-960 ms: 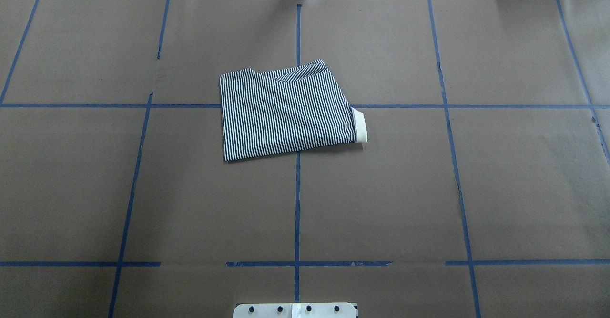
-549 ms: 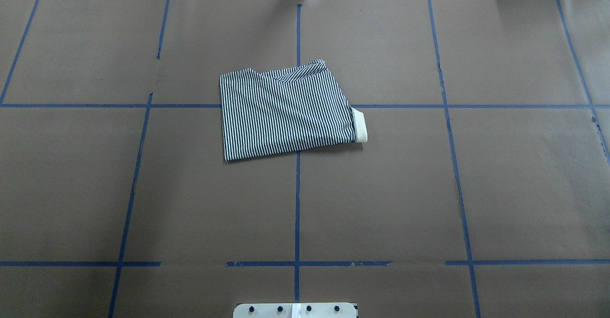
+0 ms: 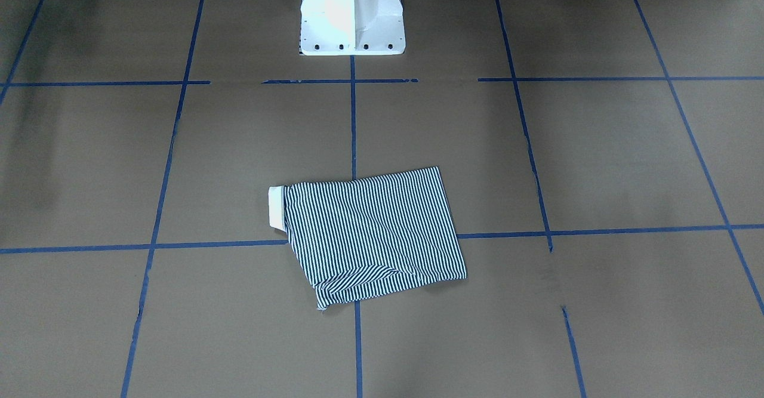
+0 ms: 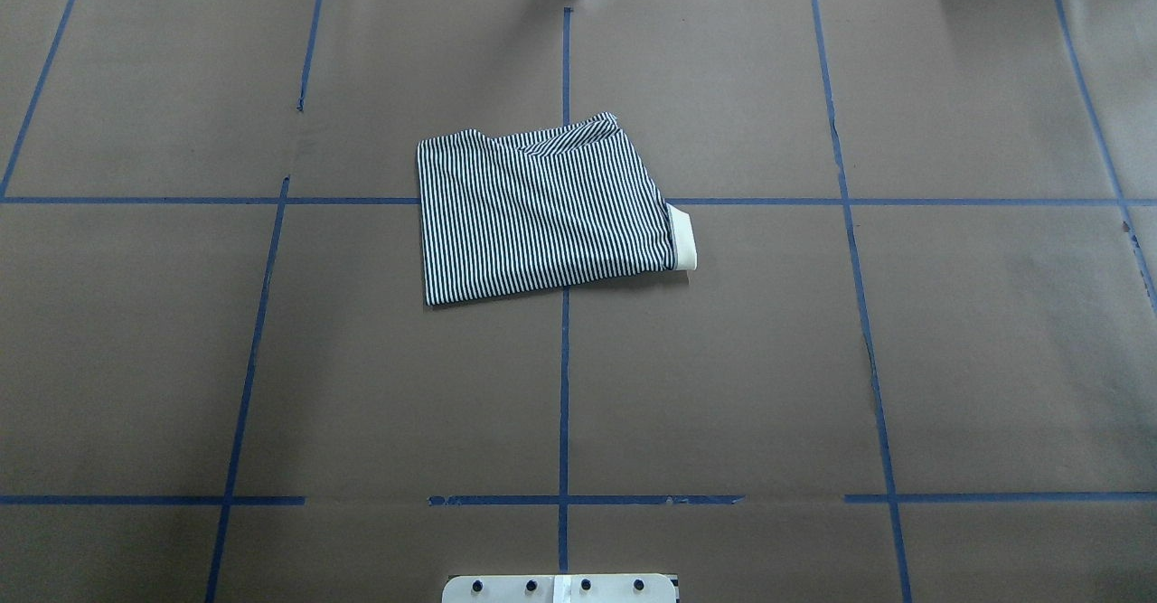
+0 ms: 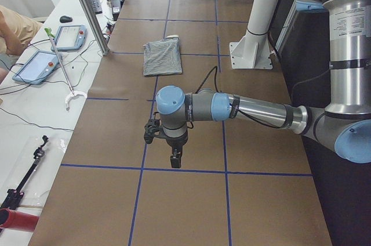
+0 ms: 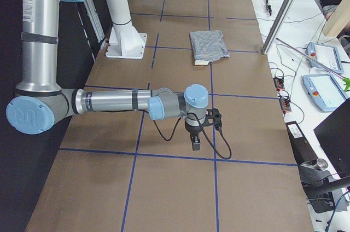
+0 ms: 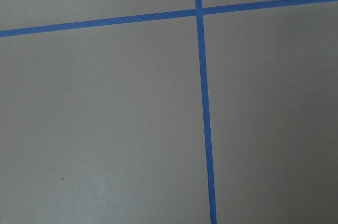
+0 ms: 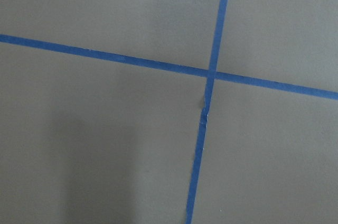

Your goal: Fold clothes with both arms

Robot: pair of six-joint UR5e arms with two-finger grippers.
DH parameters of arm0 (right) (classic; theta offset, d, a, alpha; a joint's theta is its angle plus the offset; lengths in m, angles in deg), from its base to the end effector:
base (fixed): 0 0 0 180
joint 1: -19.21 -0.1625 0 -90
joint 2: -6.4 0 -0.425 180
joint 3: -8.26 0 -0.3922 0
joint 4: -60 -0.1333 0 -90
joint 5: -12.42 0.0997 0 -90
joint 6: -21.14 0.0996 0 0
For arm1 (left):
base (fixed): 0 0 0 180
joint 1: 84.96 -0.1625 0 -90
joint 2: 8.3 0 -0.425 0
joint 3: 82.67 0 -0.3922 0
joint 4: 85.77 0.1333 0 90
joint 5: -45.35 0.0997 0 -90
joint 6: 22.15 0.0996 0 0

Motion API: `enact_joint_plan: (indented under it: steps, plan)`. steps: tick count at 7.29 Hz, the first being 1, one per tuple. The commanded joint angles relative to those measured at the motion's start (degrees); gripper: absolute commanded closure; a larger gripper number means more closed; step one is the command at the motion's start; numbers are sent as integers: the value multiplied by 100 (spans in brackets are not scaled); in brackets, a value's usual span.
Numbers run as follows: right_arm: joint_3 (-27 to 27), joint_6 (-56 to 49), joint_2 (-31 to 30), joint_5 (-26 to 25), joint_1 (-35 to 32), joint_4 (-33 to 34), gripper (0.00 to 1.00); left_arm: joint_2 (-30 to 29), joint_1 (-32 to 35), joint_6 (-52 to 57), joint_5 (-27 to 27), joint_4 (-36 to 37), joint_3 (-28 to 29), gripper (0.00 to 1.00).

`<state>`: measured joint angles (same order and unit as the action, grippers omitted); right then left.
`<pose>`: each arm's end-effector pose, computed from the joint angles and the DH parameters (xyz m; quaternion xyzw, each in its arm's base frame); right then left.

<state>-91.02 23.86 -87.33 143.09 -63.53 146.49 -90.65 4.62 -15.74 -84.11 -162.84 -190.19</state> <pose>0.0081 -0.4779 0.6076 0.0436 -0.3516 -0.0644 0.9329 -0.0669 -0.4258 0.5986 -0.0075 0.3383 0.0471 0.9398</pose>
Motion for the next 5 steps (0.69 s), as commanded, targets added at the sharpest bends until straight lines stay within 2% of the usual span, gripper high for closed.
enact_joint_plan:
  steps: [1, 2, 3, 5]
  plan:
    - [-336, -8, 540, -460, 74, 1366, 0, -9, -2, 0, 0, -1, -6, 0]
    - [-434, -69, 479, -577, 74, 1406, 0, -9, -2, 0, -9, -1, -15, 0]
    - [-452, -87, 122, -517, 74, 1328, 0, -9, -2, 0, -9, -1, -15, 0]
    - [-391, -427, -424, -220, 48, 925, 0, -53, -2, 0, -9, -35, 2, 0]
